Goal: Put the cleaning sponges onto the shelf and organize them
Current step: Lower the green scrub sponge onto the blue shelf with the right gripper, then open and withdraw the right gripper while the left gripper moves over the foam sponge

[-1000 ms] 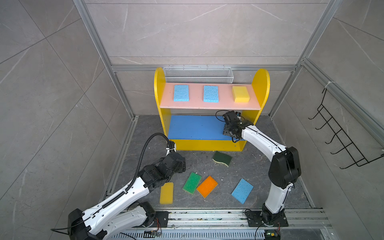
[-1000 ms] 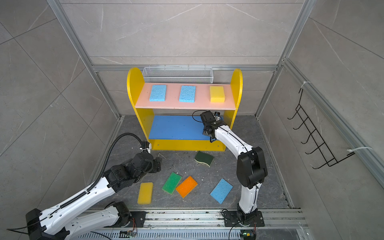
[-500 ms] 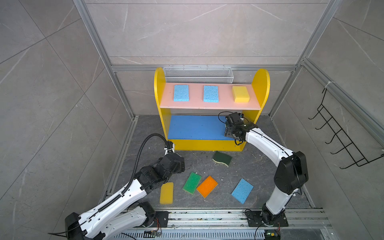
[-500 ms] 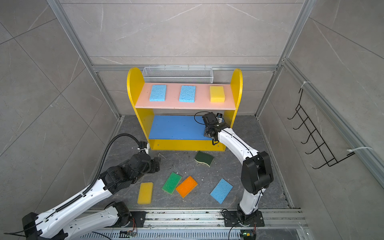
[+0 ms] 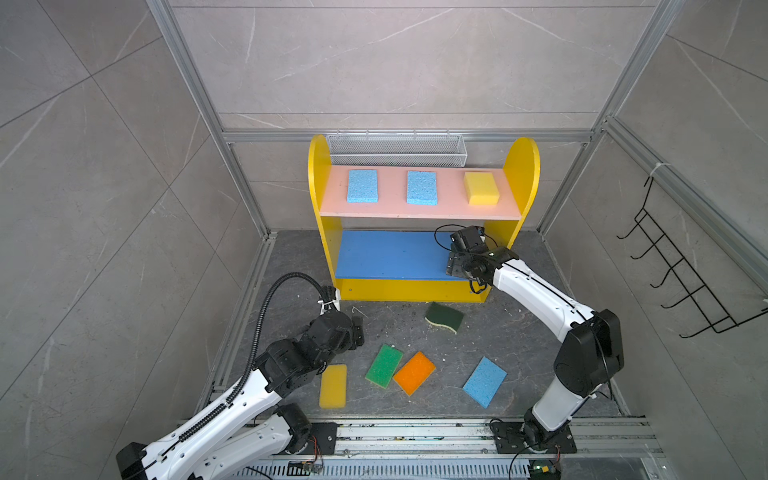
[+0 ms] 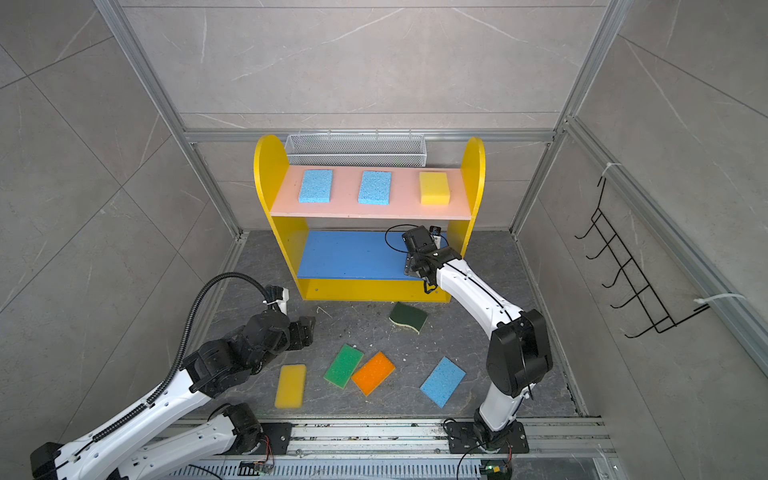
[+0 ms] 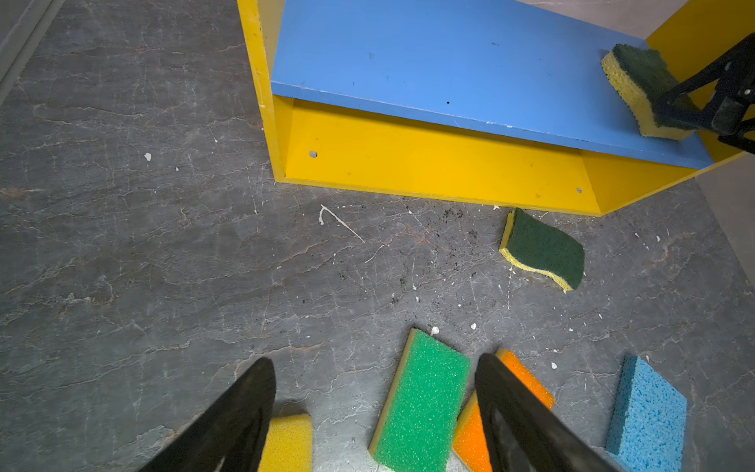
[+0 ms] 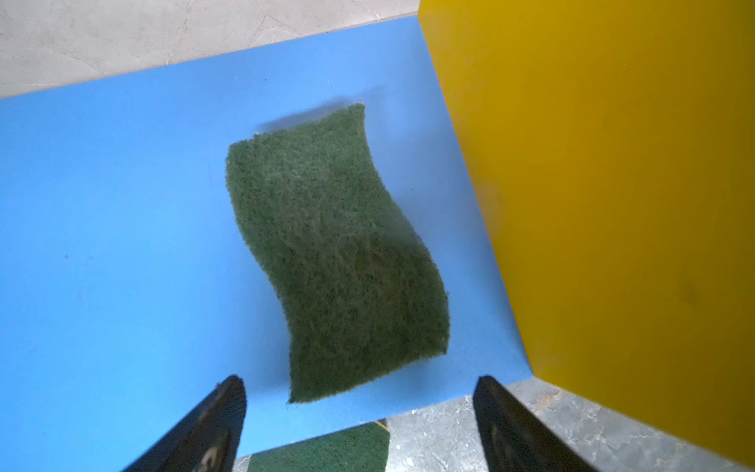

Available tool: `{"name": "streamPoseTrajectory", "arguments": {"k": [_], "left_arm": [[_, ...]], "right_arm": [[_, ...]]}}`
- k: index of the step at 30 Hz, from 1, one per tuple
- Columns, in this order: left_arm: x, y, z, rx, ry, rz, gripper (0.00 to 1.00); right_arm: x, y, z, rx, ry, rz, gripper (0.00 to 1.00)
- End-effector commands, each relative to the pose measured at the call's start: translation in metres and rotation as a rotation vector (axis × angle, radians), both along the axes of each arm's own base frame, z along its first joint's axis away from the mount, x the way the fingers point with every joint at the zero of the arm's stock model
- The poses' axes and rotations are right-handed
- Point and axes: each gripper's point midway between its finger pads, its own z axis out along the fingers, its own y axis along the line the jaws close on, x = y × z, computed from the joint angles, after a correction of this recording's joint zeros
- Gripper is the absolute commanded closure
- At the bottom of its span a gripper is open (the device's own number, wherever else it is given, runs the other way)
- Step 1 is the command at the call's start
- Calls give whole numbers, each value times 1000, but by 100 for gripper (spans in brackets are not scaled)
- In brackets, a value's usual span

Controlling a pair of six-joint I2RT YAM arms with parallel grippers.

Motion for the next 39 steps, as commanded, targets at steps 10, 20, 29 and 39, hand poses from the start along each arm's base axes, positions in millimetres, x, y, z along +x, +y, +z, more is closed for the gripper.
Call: {"name": "streamPoseTrajectory", "arguments": {"k": [10, 20, 29, 39], "left_arm": [[-4, 5, -2, -12, 9, 16, 21], [1, 1, 0, 8, 11, 16, 21], [3, -1, 3, 5, 12, 19, 21], [2, -2, 0, 6, 21, 16, 21]], "right_arm": [[11, -5, -3, -45, 17, 29, 7], [24, 3, -13, -27, 17, 85, 8], [27, 14, -22, 9, 20, 127, 9], [16, 14, -24, 47, 36, 118, 9]]}}
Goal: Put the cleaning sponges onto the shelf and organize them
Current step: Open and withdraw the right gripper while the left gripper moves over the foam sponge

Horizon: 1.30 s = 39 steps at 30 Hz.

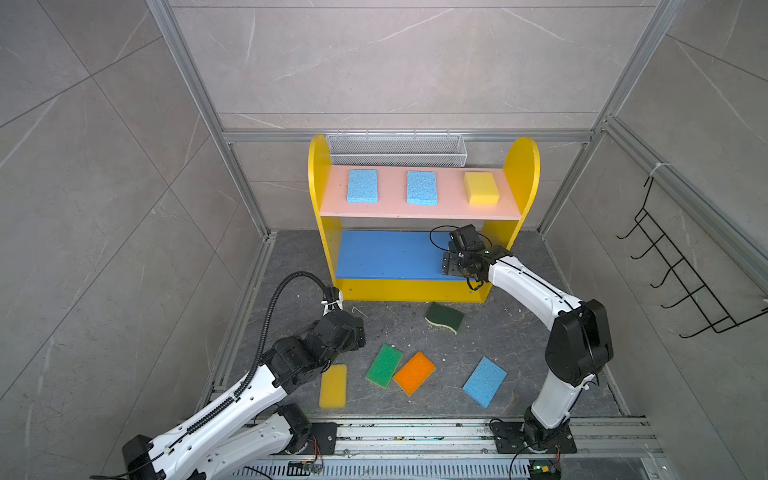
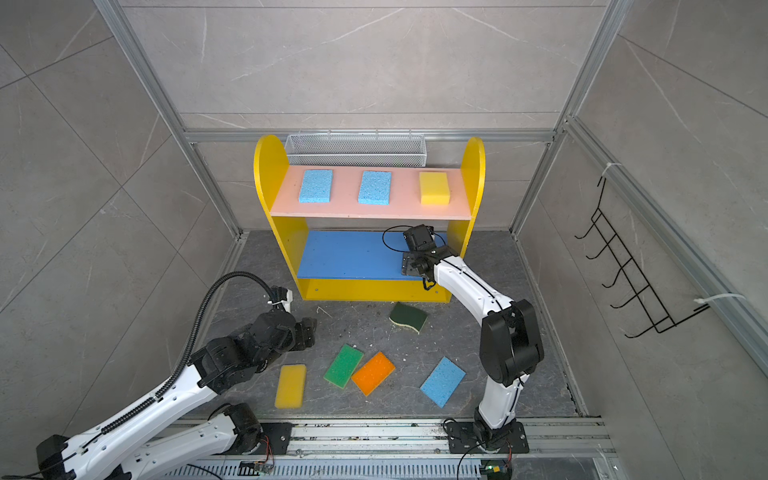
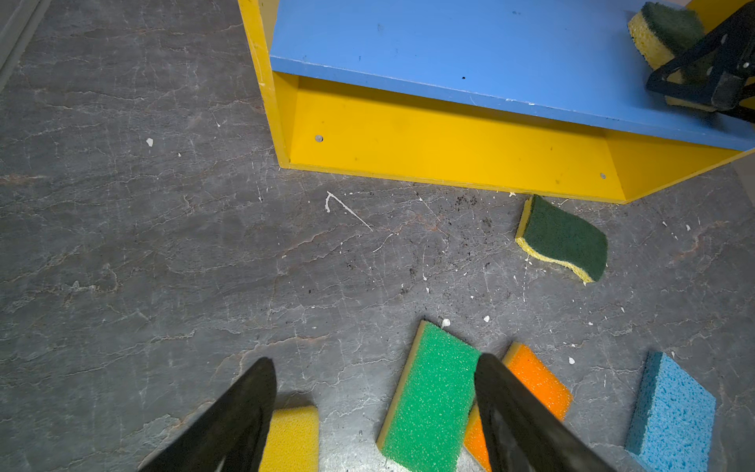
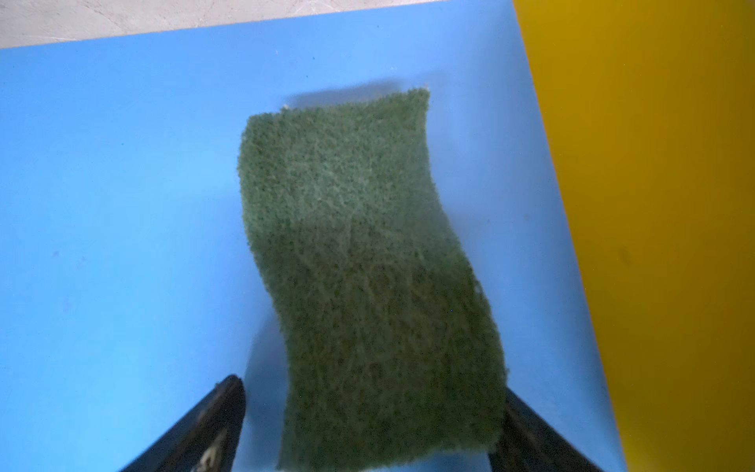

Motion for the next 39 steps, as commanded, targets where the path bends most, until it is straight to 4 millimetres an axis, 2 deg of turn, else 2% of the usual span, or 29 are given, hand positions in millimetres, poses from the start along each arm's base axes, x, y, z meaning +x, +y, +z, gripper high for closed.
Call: {"name": "streamPoseTrajectory", "arguments": {"k": [1, 6, 11, 17, 22, 26, 32, 39], "left_arm": [[1, -1, 14, -32, -20, 9, 21], [-1, -1, 13, -36, -18, 11, 21], [-2, -1, 12, -36, -17, 9, 21], [-3, -5, 12, -37, -14, -3, 21], [-4, -2, 6, 7, -12, 11, 21], [-10, -1, -14, 59, 48, 13, 21], [-28, -3, -50, 128, 161, -20, 21], [-59, -24, -98, 171, 348, -163, 17]], "right_arm": [[-8, -1, -1, 25, 13, -2, 9], [-11, -3, 1, 21, 15, -8, 10], [-23, -10, 7, 25, 14, -30, 10], [-48, -15, 17, 66, 7, -23, 10], [-75, -6, 20, 104, 12, 26, 10], [-101, -3, 21, 110, 19, 53, 9], [-139, -10, 20, 128, 35, 63, 9], [-176, -24, 1, 138, 92, 61, 8]]}}
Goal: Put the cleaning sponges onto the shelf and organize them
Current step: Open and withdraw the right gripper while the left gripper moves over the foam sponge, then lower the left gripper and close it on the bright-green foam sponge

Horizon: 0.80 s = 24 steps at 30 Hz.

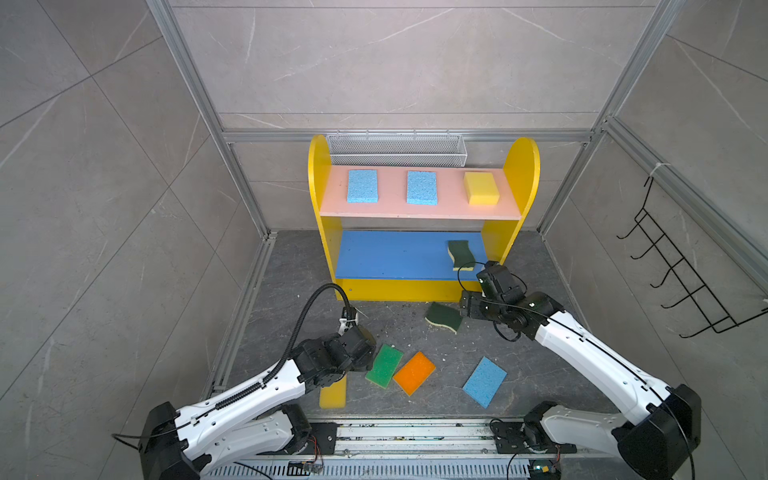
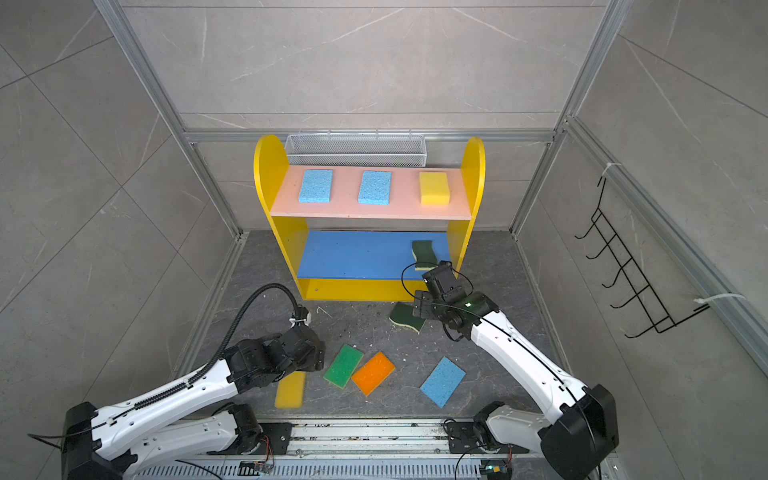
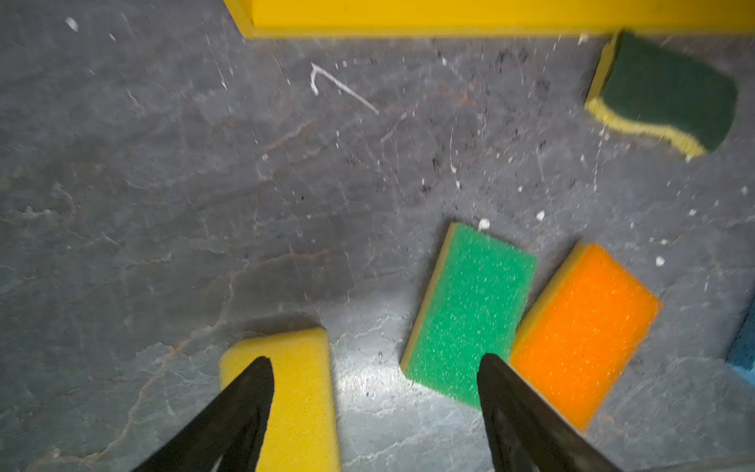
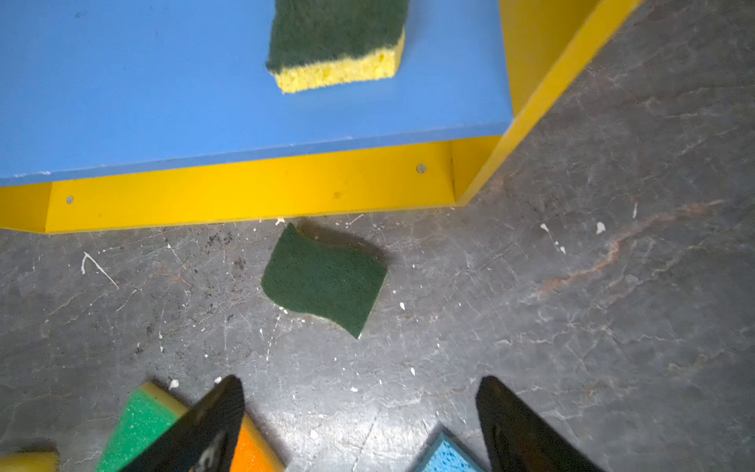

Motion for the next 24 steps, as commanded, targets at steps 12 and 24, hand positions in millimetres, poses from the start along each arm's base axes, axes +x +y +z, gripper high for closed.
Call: {"name": "streamPoseTrajectory", "arguments": {"k": [12, 24], "left_arm": [[-40, -66, -60, 25, 128, -277, 11], [-41, -67, -79, 132, 149, -335, 7]], "right_arm": [[-51, -30, -37, -54, 110, -25, 4], [-53, -41, -28, -88, 81, -46, 2]]}}
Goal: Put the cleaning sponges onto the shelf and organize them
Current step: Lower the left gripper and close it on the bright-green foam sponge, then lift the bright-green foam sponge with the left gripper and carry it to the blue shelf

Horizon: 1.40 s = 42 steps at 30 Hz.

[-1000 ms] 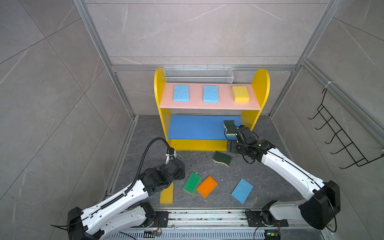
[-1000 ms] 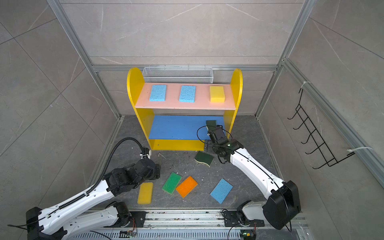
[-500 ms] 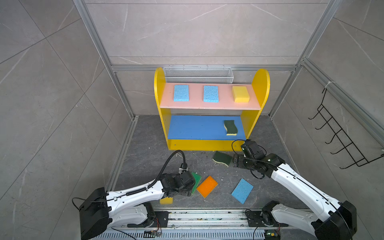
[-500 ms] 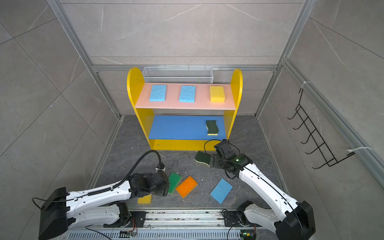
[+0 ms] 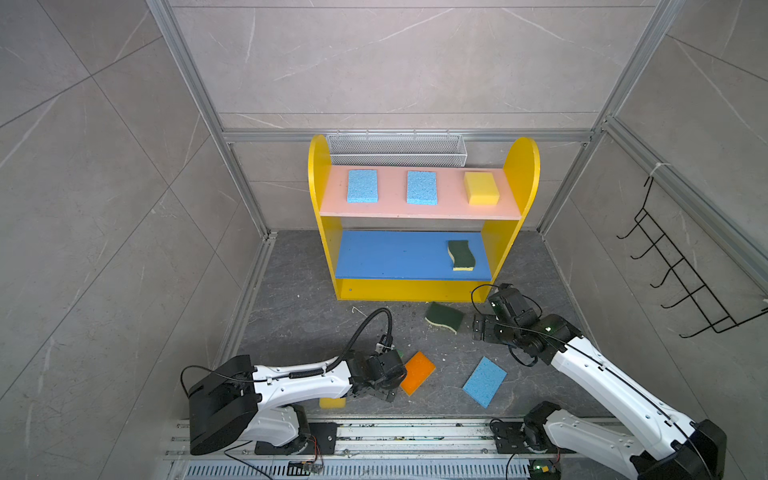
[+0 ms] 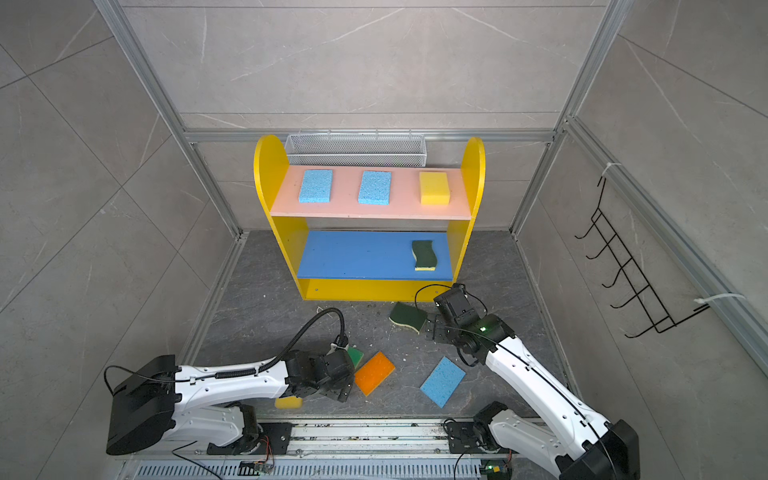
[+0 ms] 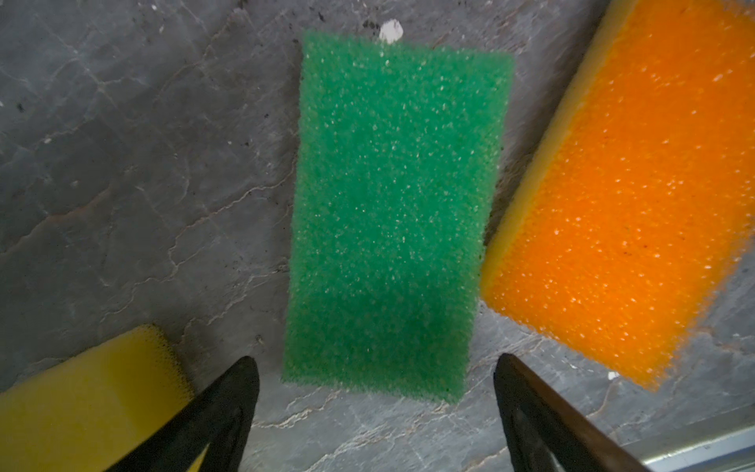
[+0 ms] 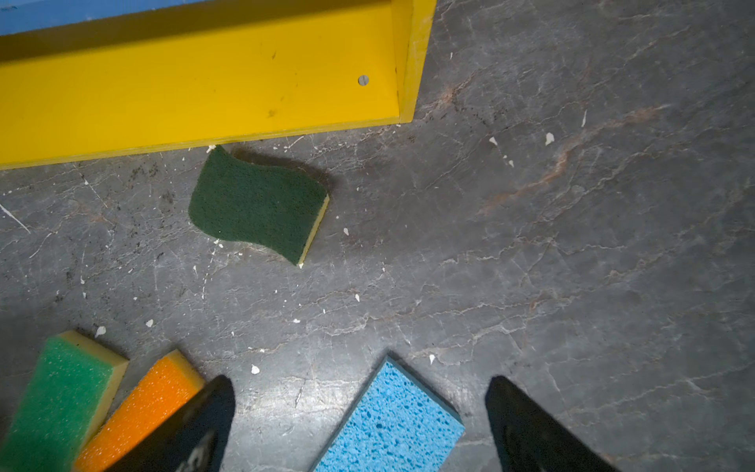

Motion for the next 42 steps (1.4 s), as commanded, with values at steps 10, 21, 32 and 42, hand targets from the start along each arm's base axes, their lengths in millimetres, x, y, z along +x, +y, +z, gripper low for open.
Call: {"name": "streamPoseTrajectory", "arguments": {"k": [10, 21, 32, 42], "left_arm": [[6, -16, -9, 17, 23, -52, 8], [12, -9, -18, -7, 38, -7, 22], [45, -3, 62, -107, -168, 152, 32], [118, -61, 176, -252, -453, 217, 32]], "right_arm": [[-6, -10, 5, -34, 7, -25, 1], [-8, -17, 10, -57, -3, -35, 1], [-10, -22, 14, -62, -25, -49, 1], [-9, -21, 19, -49, -51, -37, 1]]}}
